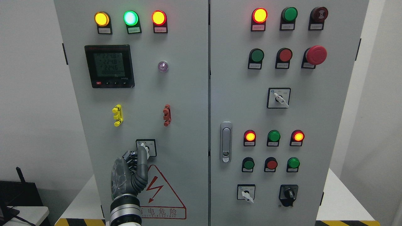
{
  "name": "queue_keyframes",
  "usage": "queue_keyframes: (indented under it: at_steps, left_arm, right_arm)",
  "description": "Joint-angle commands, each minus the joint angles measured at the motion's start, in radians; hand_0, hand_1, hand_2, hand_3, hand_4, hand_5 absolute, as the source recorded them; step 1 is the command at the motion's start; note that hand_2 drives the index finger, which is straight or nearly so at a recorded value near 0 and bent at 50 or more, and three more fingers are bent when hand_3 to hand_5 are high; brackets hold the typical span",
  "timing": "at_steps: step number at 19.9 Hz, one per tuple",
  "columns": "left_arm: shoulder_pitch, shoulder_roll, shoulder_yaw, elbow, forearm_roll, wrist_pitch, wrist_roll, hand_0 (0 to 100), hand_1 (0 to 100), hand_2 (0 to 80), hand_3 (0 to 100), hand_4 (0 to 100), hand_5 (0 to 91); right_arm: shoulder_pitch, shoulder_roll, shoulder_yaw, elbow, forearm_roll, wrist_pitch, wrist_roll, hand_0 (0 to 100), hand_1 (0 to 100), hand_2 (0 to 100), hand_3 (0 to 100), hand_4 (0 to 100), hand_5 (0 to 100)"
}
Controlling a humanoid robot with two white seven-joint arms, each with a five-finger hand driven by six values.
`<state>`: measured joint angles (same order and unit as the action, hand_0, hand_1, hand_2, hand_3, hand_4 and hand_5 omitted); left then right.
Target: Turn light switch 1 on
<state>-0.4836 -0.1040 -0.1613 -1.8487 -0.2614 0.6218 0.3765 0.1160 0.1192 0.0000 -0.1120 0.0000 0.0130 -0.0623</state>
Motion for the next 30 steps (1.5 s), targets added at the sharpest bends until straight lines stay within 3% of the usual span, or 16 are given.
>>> queue_keyframes:
  at_steps: [1, 14, 22, 25, 30]
  left_arm:
    - [-0.001, 0.000, 0.000, 0.000, 0.007, -0.001, 0.004, 78, 9, 43.3, 86, 88, 88.2]
    - [-0.001, 0.000, 0.000, 0.000, 0.019, -0.002, 0.004, 84, 1, 41.7, 87, 88, 88.1]
    - [-0.001, 0.000, 0.000, 0.000, 0.019, -0.004, 0.005, 81, 0, 41.8, 88, 88, 88.1]
    - [0.000, -0.002, 0.000, -0.001, 0.019, -0.004, 0.005, 73, 0, 41.9, 88, 88, 88.1]
    - [0.002, -0.002, 0.000, -0.003, 0.019, -0.005, 0.005, 48, 0, 42.8, 88, 89, 88.1]
  right_arm:
    - [0.001, -0.001, 0.017, 0.000, -0.025, -0.001, -0.001, 12, 39, 0, 0, 0, 0]
    - [-0.001, -0.001, 0.017, 0.000, -0.025, -0.001, -0.001, 12, 39, 0, 0, 0, 0]
    - [-0.001, 0.000, 0.017, 0.000, -0.025, -0.001, -0.001, 12, 39, 0, 0, 0, 0]
    - [-0.001, 0.000, 0.017, 0.000, -0.025, -0.001, -0.001, 12, 39, 0, 0, 0, 0]
    - [-0.001, 0.000, 0.017, 0.000, -0.025, 0.001, -0.001, 12, 39, 0, 0, 0, 0]
